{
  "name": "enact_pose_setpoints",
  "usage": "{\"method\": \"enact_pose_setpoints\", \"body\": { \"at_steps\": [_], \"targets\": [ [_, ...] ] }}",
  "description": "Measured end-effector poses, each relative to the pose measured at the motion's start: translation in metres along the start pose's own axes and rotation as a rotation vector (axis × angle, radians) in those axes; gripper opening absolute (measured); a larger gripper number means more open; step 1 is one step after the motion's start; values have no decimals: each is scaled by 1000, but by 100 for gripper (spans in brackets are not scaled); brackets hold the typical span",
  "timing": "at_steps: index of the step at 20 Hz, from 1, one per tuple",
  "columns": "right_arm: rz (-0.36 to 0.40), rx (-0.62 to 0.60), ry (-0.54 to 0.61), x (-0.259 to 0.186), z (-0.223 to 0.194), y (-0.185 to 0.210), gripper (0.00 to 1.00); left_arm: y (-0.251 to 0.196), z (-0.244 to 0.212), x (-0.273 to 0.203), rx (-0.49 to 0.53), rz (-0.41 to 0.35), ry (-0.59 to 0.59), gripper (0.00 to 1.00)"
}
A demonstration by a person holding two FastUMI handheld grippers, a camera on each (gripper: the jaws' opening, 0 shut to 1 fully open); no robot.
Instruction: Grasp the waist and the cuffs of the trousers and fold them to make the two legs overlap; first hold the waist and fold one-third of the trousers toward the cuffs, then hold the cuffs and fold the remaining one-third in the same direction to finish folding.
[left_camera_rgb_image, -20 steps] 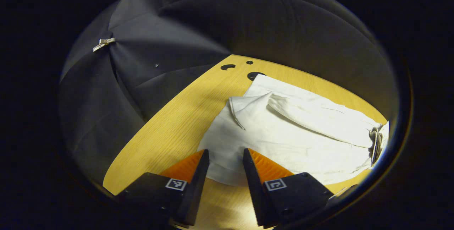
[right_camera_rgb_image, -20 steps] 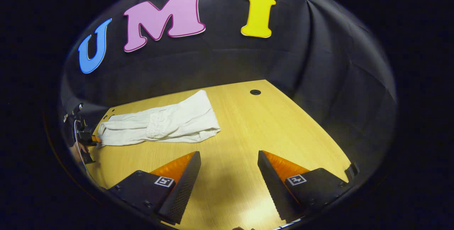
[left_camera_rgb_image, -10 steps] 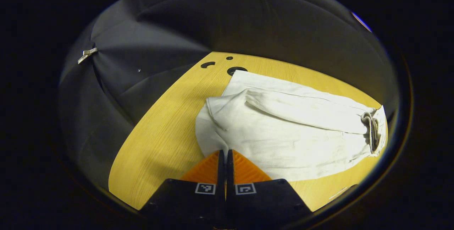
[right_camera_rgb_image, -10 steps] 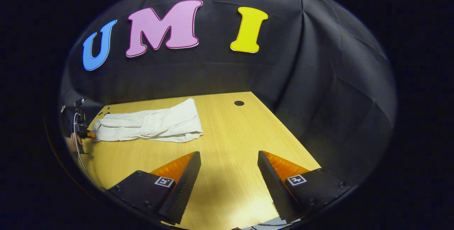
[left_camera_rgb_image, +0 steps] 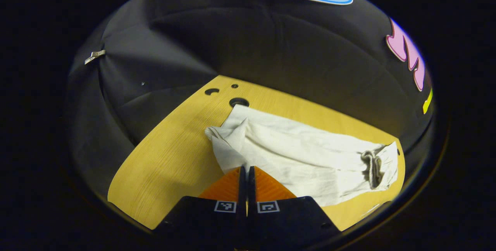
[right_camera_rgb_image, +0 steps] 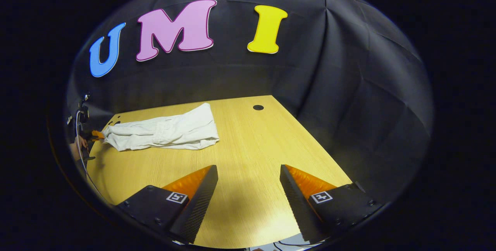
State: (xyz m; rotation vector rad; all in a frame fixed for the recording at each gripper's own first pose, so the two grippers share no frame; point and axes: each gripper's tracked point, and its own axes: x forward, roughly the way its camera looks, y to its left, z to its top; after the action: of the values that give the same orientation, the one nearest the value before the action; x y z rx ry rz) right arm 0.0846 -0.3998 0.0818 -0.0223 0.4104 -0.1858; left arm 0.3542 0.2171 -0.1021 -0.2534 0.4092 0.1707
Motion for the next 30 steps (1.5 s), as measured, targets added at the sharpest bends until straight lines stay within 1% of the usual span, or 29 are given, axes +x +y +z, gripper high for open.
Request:
{"method": "enact_pose_setpoints", "body": {
  "at_steps": [3,7,8,9,10,14,18,20,23,25,30],
  "targets": [
    [-8,36,-1,1,1,-8,99,-29,34,-13,-17,-56,-58,6],
    [-22,55,-1,-1,2,-16,99,-80,67,-31,27,-132,-123,5],
    [-26,58,-2,-2,2,-18,99,-96,72,-35,30,-153,-135,5],
    [-30,67,-2,-5,2,-23,99,-111,77,-39,32,-174,-146,2],
    [-34,78,-5,-7,2,-28,99,-128,82,-44,33,-194,-156,5],
    [-62,119,-26,-9,12,-48,99,-193,93,-61,50,-274,-188,5],
    [-78,141,-38,-11,14,-69,98,-277,102,-86,84,-377,-222,5],
    [-80,167,-37,-11,12,-78,98,-316,101,-96,95,-423,-234,5],
    [-82,222,-70,-8,16,-87,99,-372,88,-112,105,-482,-231,5],
    [-68,226,-60,-3,9,-89,99,-403,77,-115,119,-516,-219,5],
    [-50,229,-31,-1,-9,-81,99,-474,30,-111,158,-590,-144,5]
  ]
}}
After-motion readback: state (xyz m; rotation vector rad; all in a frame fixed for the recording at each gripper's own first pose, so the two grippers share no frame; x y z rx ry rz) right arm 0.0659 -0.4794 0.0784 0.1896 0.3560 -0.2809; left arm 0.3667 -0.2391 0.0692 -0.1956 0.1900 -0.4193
